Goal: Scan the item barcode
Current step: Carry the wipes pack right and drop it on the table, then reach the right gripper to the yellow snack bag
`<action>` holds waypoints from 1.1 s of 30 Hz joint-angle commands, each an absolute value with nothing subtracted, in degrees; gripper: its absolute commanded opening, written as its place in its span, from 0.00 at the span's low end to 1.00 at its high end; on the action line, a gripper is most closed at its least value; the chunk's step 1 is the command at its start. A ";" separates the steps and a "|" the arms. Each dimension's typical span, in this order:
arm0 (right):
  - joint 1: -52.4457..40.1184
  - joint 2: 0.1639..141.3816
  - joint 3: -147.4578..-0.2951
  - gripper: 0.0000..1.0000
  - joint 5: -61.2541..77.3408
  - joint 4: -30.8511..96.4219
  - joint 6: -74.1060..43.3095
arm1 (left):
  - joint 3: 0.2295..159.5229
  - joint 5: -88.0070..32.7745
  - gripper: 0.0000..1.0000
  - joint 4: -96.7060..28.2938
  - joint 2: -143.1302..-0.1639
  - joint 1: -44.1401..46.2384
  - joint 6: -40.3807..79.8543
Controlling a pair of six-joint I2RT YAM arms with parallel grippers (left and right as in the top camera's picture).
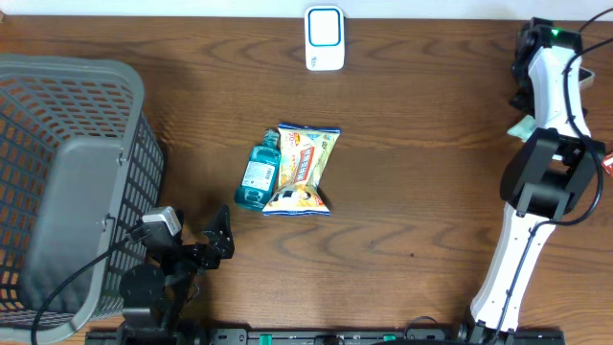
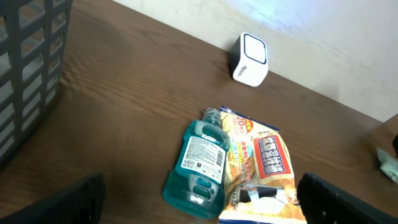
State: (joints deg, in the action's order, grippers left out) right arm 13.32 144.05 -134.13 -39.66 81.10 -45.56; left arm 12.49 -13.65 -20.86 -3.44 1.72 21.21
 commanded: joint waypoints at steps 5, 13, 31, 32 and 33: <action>6.35 131.50 -134.21 0.99 -34.68 82.30 -49.47 | 12.58 -14.35 0.98 -20.99 -3.33 1.96 21.96; -3.92 126.74 -134.19 0.99 -4.27 80.18 -49.06 | 12.58 -14.35 0.98 -20.99 -3.33 1.96 21.96; -29.39 126.98 -133.03 0.23 3.14 86.76 -35.09 | 12.58 -14.35 0.98 -20.99 -3.33 1.96 21.96; -30.55 126.98 -132.73 0.23 1.69 86.74 -35.09 | 12.58 -14.35 0.98 -20.99 -3.33 1.96 21.96; -31.86 127.00 -132.33 0.25 0.58 86.59 -35.11 | 12.58 -14.35 0.98 -20.99 -3.33 1.96 21.96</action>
State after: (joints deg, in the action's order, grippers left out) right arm -29.71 126.87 -133.29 4.45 86.43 -36.84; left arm 12.49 -13.65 -20.86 -3.44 1.72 21.23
